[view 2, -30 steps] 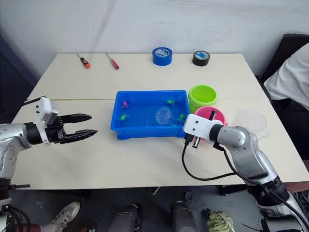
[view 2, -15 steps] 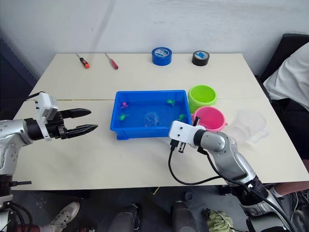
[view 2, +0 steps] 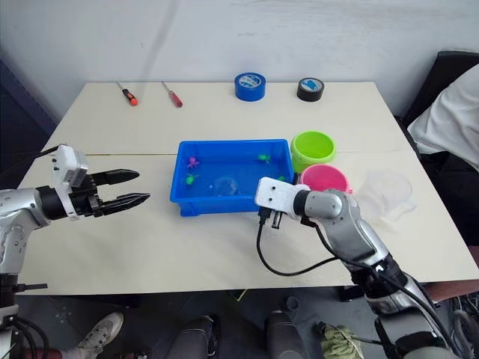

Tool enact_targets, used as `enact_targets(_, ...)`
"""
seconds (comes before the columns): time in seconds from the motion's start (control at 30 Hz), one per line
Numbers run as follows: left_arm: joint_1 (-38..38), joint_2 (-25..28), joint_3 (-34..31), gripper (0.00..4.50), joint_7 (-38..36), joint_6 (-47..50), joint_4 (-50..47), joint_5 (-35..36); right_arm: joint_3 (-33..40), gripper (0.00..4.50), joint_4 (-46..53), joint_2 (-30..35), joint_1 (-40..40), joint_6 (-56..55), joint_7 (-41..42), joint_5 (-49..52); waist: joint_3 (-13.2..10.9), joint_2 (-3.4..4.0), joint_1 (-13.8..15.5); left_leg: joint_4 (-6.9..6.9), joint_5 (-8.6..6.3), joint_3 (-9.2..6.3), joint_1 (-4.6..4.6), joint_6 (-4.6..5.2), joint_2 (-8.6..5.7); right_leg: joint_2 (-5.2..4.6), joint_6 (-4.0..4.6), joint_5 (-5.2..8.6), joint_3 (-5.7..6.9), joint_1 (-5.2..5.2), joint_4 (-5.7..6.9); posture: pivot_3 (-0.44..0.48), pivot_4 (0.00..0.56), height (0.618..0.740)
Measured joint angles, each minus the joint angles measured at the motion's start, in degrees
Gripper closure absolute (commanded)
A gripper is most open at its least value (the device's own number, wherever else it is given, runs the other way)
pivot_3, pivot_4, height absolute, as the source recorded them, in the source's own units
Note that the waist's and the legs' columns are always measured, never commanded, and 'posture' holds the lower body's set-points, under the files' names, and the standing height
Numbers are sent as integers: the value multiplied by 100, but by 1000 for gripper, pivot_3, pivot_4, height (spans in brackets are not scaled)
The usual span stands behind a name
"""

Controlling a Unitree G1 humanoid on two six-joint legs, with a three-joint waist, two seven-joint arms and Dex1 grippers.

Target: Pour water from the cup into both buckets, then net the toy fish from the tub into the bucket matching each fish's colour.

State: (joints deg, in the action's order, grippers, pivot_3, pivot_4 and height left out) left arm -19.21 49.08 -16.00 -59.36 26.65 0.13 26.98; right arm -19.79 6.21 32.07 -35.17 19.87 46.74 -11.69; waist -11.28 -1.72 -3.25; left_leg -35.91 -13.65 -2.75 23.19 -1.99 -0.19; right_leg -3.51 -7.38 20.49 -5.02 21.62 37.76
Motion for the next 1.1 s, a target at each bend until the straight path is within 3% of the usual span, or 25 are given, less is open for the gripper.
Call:
enact_targets(0.4,-76,86,27,917,-69,-173,66,-20,-82,4500,-696,321,-1091,-768,624,-89,0,0,-2,18,-1,1,2,-1,-1,-2,1,1,3,3,-14,0,150,734)
enact_targets(0.7,-59,84,33,917,-46,-171,53,-10,-727,4500,-2335,275,-1950,-1939,867,-816,-1,1,-22,25,-1,5,2,-1,-1,-2,1,1,0,10,-17,0,150,734)
enact_targets(0.87,-33,84,33,917,-24,-161,40,1,-803,4500,-2749,78,-2015,-2287,935,-969,-1,2,-31,29,-1,6,3,-1,1,0,1,1,0,12,-17,0,150,734)
enact_targets(1.1,-6,85,22,917,-18,-157,22,25,-728,4500,-2401,-266,-1761,-1946,1380,-659,-1,2,-16,29,-1,2,2,-2,1,0,1,1,2,10,-16,0,150,734)
